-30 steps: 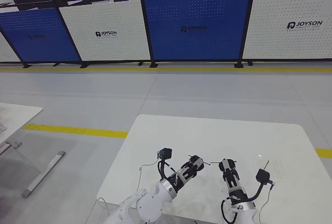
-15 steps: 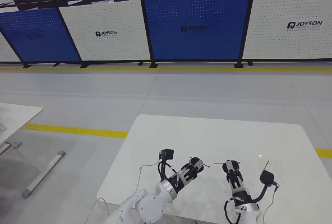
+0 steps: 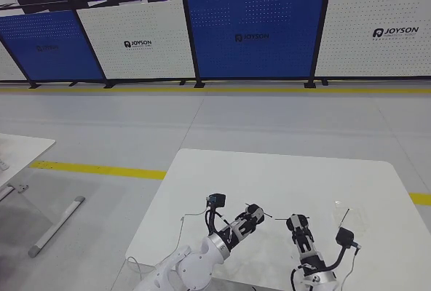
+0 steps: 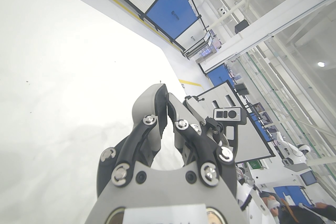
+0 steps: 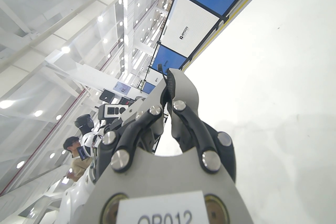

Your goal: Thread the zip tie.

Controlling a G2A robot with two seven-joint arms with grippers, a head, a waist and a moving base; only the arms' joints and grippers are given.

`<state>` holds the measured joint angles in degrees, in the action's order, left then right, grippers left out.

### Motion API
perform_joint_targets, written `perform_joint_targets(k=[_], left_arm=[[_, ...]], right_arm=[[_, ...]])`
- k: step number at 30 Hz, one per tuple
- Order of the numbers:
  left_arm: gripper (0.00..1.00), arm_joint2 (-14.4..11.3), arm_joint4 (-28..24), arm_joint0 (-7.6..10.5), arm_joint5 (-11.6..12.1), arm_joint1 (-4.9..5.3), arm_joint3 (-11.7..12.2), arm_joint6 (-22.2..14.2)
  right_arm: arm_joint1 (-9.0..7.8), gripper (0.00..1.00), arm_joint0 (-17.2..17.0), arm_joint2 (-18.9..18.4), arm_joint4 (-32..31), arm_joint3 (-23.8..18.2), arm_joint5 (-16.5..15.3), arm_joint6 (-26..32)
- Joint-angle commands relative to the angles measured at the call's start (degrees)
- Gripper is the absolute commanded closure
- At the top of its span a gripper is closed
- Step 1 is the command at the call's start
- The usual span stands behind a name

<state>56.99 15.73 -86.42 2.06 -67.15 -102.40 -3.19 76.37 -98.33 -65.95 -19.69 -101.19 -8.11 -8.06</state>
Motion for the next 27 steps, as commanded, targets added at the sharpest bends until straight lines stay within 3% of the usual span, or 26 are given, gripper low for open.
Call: perform_joint_targets(k=[1, 12, 27], left_arm=[[1.0, 0.0, 0.0, 0.0, 0.0, 0.0, 0.0, 0.0], [1.0, 0.0, 0.0, 0.0, 0.0, 0.0, 0.0, 0.0], [1.0, 0.0, 0.0, 0.0, 0.0, 0.0, 0.0, 0.0]], right_arm=[[0.07, 1.0, 0.3, 0.1, 0.0, 0.0, 0.3, -0.1], [0.61, 1.0, 2.6, 1.4, -0.3, 1.4, 2.6, 0.0], [0.77, 1.0, 2.0, 1.0, -0.5, 0.8, 2.6, -0.3]])
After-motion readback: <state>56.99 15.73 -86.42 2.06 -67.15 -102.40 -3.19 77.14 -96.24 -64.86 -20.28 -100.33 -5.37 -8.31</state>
